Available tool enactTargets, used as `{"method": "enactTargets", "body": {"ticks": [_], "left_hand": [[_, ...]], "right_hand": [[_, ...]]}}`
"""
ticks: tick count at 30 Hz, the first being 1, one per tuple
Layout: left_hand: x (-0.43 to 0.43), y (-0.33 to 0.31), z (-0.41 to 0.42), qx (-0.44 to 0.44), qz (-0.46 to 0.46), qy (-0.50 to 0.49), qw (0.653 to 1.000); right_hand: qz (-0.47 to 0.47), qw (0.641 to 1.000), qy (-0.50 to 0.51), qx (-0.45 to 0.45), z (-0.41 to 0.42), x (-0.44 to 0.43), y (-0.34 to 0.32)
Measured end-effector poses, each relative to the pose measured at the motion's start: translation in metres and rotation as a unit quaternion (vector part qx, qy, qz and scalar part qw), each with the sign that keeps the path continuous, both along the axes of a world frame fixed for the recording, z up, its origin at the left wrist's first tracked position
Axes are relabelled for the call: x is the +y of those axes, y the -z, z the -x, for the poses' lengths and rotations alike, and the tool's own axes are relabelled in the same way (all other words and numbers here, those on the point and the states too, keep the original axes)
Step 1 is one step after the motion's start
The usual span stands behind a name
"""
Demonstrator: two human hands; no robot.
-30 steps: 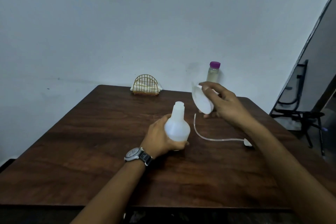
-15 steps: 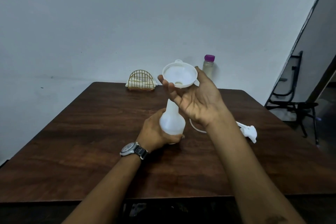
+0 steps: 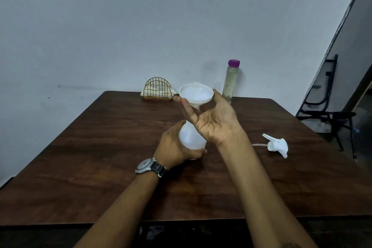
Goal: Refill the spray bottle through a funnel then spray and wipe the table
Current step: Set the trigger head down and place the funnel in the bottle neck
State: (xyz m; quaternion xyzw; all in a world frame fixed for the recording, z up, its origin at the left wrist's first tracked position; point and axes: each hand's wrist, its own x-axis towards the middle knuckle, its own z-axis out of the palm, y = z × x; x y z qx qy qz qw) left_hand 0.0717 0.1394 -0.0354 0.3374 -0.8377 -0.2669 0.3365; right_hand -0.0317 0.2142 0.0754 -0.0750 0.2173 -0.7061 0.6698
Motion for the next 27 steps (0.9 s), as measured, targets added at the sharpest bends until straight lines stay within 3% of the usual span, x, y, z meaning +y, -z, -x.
{"method": "enactTargets", "body": {"ticks": [5,7,9,11,12,13,17,21,24,27], "left_hand": [[0.0,0.001,-0.003,0.032,-0.017,0.005,0.999],[0.001,0.002,-0.003,0.034,-0.014,0.007,0.999],[0.0,0.002,-0.004,0.039,-0.019,0.009,0.999],[-0.002,0.003,-0.004,0.042,-0.027,0.008,0.999],[-0.002,0.003,-0.004,0.041,-0.027,0.009,0.999],[-0.002,0.003,-0.004,0.04,-0.026,0.011,0.999],[0.0,0.001,-0.005,0.04,-0.018,0.013,0.999],[0.0,0.0,-0.004,0.039,-0.023,0.013,0.999],[-0.001,0.001,-0.004,0.04,-0.023,0.012,0.999],[-0.001,0.002,-0.004,0.041,-0.021,0.013,0.999]], "right_hand": [[-0.049,0.994,0.004,0.099,0.001,0.014,0.001],[-0.092,0.971,0.044,0.217,0.004,0.022,-0.001],[-0.148,0.882,0.153,0.421,0.013,0.026,0.002],[-0.157,0.744,0.257,0.596,0.019,0.027,0.001],[-0.143,0.69,0.285,0.65,0.02,0.028,-0.001],[-0.119,0.662,0.294,0.679,0.02,0.028,-0.004],[-0.082,0.661,0.211,0.716,0.023,0.016,-0.02],[-0.063,0.64,0.198,0.74,0.023,0.008,-0.017],[-0.039,0.679,0.213,0.702,0.026,0.009,-0.013],[-0.023,0.687,0.201,0.697,0.03,0.008,-0.01]]}}
